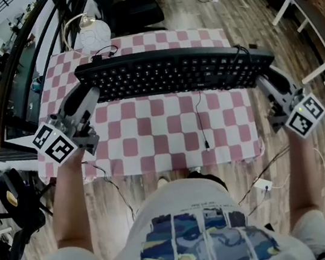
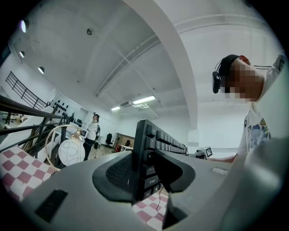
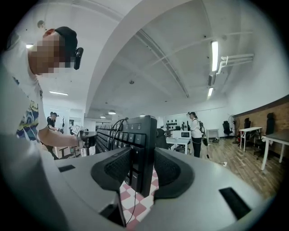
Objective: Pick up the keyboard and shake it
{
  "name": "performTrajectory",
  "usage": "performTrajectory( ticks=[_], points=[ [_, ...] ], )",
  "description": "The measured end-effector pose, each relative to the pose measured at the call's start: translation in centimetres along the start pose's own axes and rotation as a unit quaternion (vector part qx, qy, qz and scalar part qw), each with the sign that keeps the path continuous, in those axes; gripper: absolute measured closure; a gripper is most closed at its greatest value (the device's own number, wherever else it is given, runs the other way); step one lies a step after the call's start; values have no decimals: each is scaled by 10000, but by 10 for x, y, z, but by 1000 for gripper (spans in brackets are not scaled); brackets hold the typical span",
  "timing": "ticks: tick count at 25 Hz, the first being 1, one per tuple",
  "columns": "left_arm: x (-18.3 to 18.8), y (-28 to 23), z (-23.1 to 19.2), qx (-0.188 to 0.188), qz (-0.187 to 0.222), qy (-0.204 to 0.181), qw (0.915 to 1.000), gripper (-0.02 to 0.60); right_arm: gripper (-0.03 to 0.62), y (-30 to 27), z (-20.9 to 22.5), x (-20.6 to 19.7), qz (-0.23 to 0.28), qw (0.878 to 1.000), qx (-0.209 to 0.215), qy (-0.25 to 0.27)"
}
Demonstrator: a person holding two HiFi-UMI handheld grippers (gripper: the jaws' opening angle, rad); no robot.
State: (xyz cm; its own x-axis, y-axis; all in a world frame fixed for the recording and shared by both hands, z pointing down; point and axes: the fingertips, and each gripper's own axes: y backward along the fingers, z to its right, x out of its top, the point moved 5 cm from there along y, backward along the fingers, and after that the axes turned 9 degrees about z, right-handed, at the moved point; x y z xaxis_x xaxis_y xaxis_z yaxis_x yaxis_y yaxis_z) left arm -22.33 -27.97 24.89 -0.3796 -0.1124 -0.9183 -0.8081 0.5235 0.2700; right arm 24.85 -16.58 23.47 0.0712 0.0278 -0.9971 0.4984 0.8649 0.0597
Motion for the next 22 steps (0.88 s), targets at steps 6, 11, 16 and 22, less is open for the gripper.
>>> performTrajectory(
  ticks=[6,11,16,22],
  points=[
    [-37,5,-4,176,-203,237,9994,439,444,7,10,-36,-215,9994,-25,-272],
    [-71,5,-7,349,-437,445,9974,439,444,11,24,-70,-462,9976,-8,-511],
    [-104,6,-18,526,-701,725,9935,439,444,11,36,-102,-735,9945,-19,-752],
    [-148,13,-32,777,-1086,1088,9851,439,444,10,46,-147,-1111,9880,-8,-1073]
  ],
)
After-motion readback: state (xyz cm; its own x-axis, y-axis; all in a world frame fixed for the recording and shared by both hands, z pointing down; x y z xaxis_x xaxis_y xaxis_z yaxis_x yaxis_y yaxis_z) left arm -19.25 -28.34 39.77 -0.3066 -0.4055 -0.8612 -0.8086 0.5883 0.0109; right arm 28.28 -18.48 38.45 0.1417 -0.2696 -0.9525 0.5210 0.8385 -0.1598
